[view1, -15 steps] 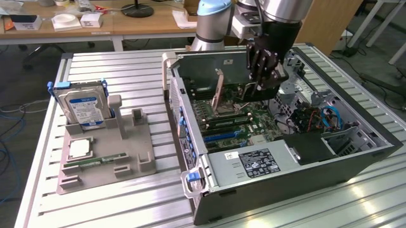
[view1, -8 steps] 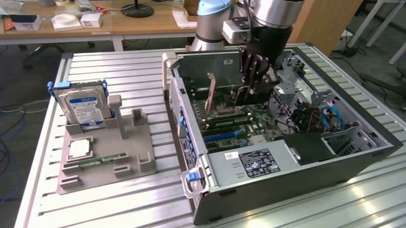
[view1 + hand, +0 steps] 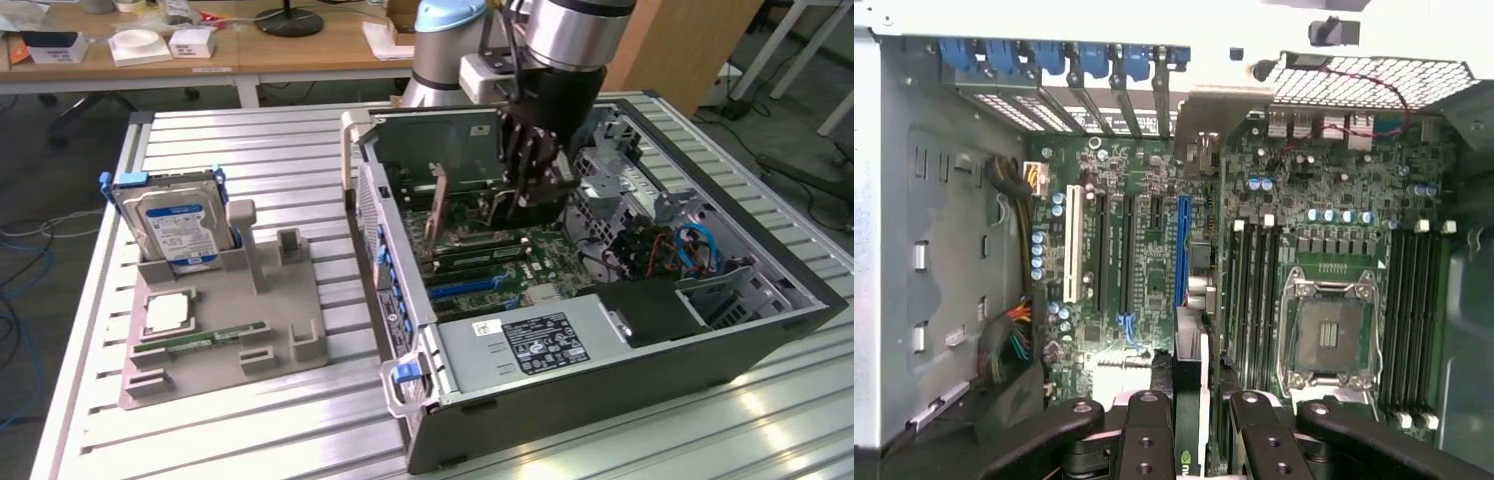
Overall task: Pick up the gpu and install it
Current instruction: 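Insert the gpu into the slot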
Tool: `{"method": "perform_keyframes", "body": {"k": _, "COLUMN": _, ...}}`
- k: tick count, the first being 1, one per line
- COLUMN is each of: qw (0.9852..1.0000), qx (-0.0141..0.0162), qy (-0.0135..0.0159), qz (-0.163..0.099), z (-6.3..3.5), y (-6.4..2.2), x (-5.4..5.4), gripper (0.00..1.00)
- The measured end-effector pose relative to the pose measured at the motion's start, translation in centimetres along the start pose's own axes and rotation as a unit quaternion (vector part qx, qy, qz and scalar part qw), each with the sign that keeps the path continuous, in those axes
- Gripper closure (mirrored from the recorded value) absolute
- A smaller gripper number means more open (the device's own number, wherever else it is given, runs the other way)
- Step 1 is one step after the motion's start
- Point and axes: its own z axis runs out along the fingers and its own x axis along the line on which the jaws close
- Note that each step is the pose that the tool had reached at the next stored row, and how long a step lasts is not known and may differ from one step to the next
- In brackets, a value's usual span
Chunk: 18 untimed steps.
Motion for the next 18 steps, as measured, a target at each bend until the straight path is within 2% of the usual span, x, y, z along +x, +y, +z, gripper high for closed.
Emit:
{"method": "perform_keyframes", "body": {"k": 7, "qw": 1.0, "qx": 0.0, "qy": 0.0, "qz": -0.007, "z": 0.61, "y": 0.8, "x": 0.0, "gripper": 0.73}}
{"method": "perform_keyframes", "body": {"k": 13, "qw": 1.0, "qx": -0.0001, "qy": -0.0001, "qz": 0.007, "z": 1.36, "y": 1.05, "x": 0.1, "gripper": 0.73}}
{"method": "perform_keyframes", "body": {"k": 18, "qw": 1.0, "qx": -0.0001, "qy": -0.0001, "qz": 0.008, "z": 1.67, "y": 1.21, "x": 0.5, "gripper": 0.73}}
